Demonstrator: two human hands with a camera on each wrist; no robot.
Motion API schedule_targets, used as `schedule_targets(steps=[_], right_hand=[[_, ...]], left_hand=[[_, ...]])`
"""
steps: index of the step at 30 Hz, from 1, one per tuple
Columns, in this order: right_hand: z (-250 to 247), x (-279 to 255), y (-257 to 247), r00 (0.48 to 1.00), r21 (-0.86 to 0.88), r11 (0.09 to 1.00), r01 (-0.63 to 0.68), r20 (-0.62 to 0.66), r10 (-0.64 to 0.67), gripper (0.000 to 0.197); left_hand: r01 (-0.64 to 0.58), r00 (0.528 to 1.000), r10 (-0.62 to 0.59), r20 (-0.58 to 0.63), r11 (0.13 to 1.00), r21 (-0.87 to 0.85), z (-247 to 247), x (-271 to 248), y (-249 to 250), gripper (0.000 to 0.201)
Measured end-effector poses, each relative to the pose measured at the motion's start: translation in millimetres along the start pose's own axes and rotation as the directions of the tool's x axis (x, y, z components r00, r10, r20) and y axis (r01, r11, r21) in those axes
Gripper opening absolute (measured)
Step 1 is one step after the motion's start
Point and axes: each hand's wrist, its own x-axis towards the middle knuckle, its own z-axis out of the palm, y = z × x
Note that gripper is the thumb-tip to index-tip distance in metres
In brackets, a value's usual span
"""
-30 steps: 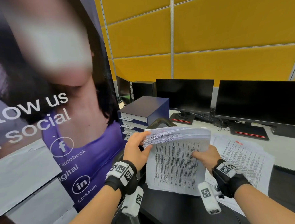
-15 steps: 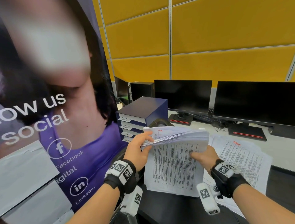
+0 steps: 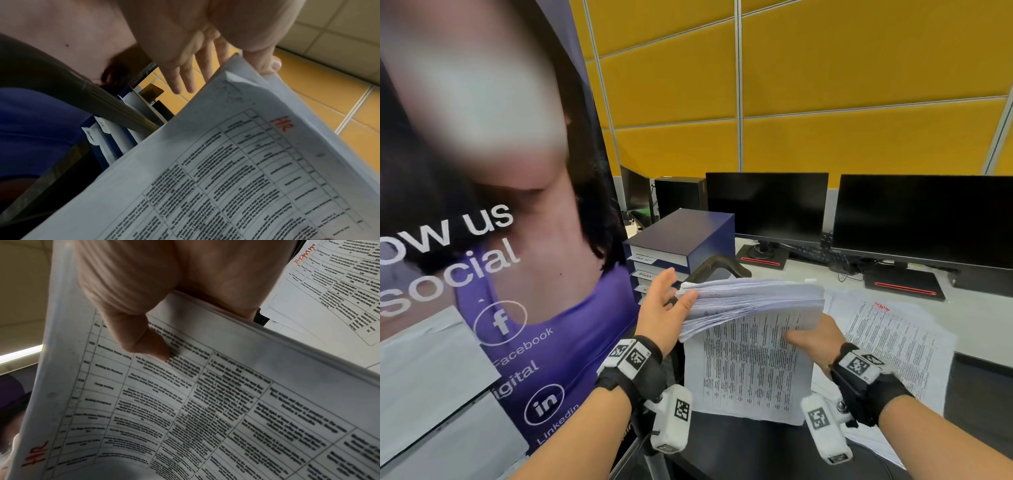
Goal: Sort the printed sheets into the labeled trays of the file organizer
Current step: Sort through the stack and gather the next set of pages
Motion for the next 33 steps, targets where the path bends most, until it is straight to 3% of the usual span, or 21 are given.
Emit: schedule_targets(steps=[3, 8, 10, 13, 16, 18, 20, 22, 24, 26, 28, 33], right_hand=[[-1.1, -1.7, -0.8, 1.000, -0.006, 1.000, 0.012, 0.019, -0.012, 0.011], [0.1, 1.1, 3.0, 1.000, 0.007, 1.000, 0.010, -0.030, -0.009, 0.011], [-0.6, 1.3, 5.0, 0.999, 0.001, 1.000, 0.016, -0.042, -0.015, 0.013], [-2.7, 0.8, 7.7, 0.999, 0.004, 1.000, 0.013, -0.044, -0.013, 0.016], [-5.6, 0.1, 9.7, 0.999, 0.031, 1.000, 0.000, -0.035, 0.001, 0.017], [-5.5, 0.4, 10.2, 0.999, 0.033, 0.999, -0.004, -0.032, 0.005, 0.019], [-4.6, 0.4, 8.6, 1.000, 0.021, 1.000, -0.001, -0.031, 0.001, 0.018], [-3.7, -0.8, 5.4, 1.000, 0.002, 1.000, 0.007, -0.013, -0.006, 0.018], [-3.8, -4.1, 2.2, 1.000, -0.017, 1.000, 0.022, 0.013, -0.022, 0.019], [-3.8, -9.4, -2.3, 0.998, -0.043, 0.998, 0.052, 0.030, -0.051, 0.023], [-3.1, -15.4, -10.1, 0.995, -0.058, 0.994, 0.096, 0.022, -0.095, 0.026], [9.4, -23.5, -31.4, 0.965, 0.025, 0.972, 0.233, -0.127, -0.228, 0.032]], left_hand=[[-0.044, 0.998, 0.042, 0.040, 0.998, 0.042, 1.7, -1.0, 6.5, 0.010], [-0.076, 0.997, 0.072, 0.030, 0.983, 0.165, 6.3, -0.7, 10.0, 0.026], [-0.033, 0.997, 0.028, 0.068, 0.996, 0.086, 7.6, 1.6, 5.8, 0.029], [0.158, 0.987, -0.153, 0.051, 0.980, -0.124, 4.3, 7.0, -6.6, 0.019], [0.273, 0.961, -0.275, 0.024, 0.938, -0.214, -3.0, 6.5, -31.4, 0.036], [0.284, 0.956, -0.274, 0.109, 0.955, -0.087, -8.3, 2.2, -51.9, 0.065], [0.189, 0.940, -0.214, 0.266, 0.975, 0.118, -7.3, -4.2, -56.2, 0.082], [0.062, 0.936, -0.109, 0.335, 0.987, 0.148, -1.8, -5.4, -47.5, 0.088], [0.011, 0.971, -0.030, 0.236, 0.996, 0.084, 4.4, -0.8, -34.5, 0.079], [0.032, 0.994, -0.037, 0.107, 0.998, 0.046, 7.0, 3.4, -20.6, 0.055], [0.059, 0.996, -0.059, 0.071, 0.998, 0.006, 9.4, 6.1, -14.0, 0.032], [-0.074, 0.993, 0.068, -0.101, 0.996, -0.056, 25.2, -1.4, 7.3, 0.026]])
